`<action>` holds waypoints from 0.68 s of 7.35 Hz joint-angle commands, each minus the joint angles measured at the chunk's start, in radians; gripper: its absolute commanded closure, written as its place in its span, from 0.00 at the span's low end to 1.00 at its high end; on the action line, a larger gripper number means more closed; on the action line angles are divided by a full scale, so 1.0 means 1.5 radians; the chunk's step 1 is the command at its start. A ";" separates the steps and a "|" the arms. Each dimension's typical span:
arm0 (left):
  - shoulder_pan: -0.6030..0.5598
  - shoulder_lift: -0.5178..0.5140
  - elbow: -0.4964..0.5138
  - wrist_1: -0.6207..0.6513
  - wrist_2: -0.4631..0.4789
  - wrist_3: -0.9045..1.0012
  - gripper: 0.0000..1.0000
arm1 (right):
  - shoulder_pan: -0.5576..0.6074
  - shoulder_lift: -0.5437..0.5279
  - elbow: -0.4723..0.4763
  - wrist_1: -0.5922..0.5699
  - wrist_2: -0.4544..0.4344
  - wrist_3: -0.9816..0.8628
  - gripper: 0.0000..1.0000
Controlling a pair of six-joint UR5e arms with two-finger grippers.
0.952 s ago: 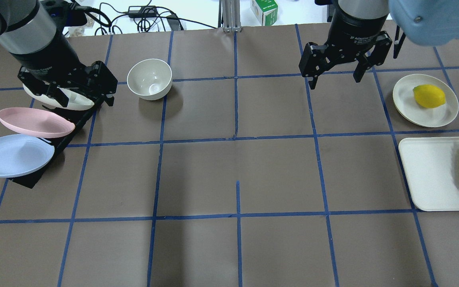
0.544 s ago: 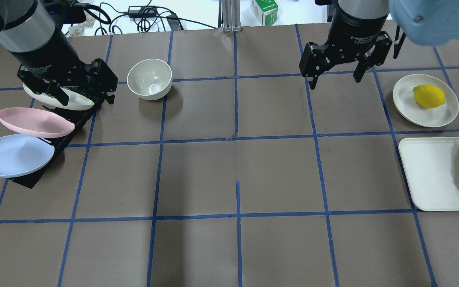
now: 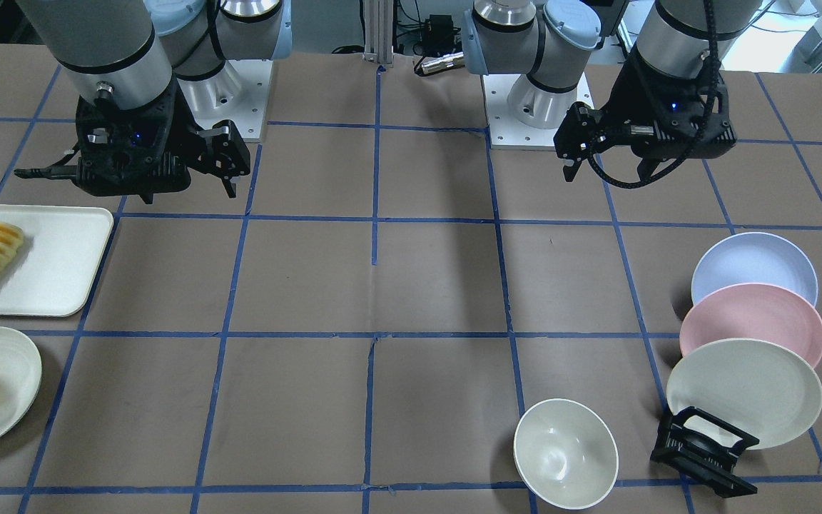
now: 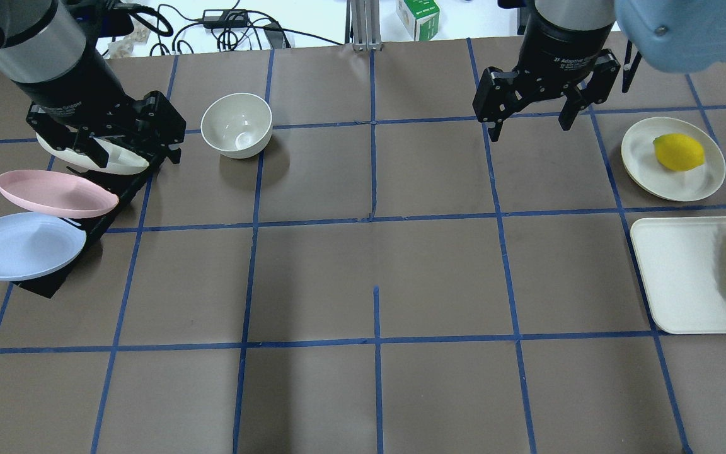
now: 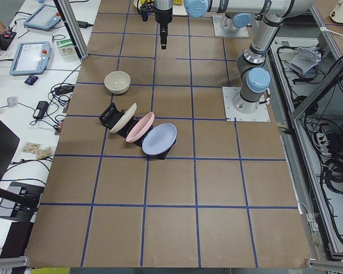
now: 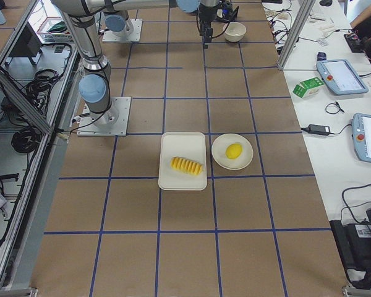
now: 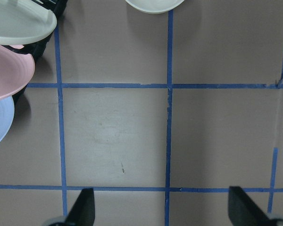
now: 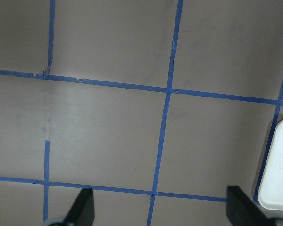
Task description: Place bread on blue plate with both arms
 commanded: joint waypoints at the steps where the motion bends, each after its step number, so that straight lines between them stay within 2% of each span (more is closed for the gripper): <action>1: 0.007 0.000 0.002 0.000 0.001 0.000 0.00 | -0.001 0.000 0.000 0.000 0.000 0.000 0.00; 2: 0.024 -0.001 0.003 0.000 0.001 0.010 0.00 | -0.001 0.000 0.000 0.001 0.000 0.000 0.00; 5: 0.151 -0.010 0.004 0.017 0.006 0.012 0.00 | 0.000 0.000 0.000 0.000 0.000 0.000 0.00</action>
